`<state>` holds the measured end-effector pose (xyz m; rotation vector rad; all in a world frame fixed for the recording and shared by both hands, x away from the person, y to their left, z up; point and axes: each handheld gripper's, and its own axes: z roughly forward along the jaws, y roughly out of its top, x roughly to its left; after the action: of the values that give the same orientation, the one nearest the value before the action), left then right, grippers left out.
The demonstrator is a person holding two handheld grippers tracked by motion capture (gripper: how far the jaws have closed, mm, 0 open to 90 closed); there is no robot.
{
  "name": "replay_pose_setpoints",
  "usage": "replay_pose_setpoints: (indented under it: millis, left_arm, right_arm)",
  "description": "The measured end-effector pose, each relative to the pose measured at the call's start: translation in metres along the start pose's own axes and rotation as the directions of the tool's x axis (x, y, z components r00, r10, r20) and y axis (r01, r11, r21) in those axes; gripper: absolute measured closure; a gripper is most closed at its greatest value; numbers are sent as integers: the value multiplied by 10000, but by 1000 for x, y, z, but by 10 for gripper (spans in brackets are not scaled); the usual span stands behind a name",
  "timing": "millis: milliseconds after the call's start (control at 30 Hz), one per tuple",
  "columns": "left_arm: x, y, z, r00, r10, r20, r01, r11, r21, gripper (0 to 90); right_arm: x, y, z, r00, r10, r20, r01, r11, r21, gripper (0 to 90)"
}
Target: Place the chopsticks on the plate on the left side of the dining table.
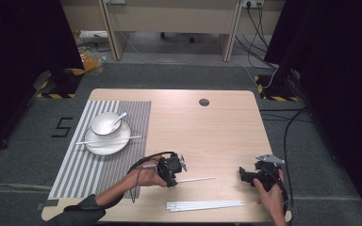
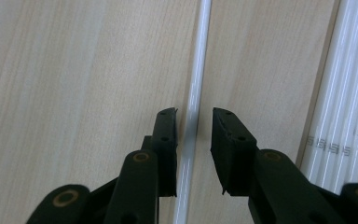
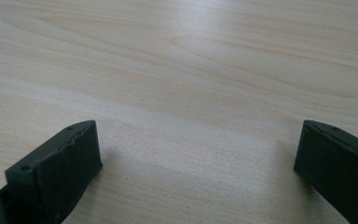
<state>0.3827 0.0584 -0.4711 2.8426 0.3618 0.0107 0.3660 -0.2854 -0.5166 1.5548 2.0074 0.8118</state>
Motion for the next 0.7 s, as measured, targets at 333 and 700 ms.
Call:
replay_pose_setpoints:
  millis: [333,700]
  left_arm:
    - [-2,10,7,9995,312,54,-315,9976,610,732]
    - [-1,20,8,9987,498,109,-507,9915,1201,778]
  right_arm:
    - [0,0,0,10000,-5,-5,5,10000,-1,5]
    - [0,0,0,10000,-8,-3,8,10000,3,5]
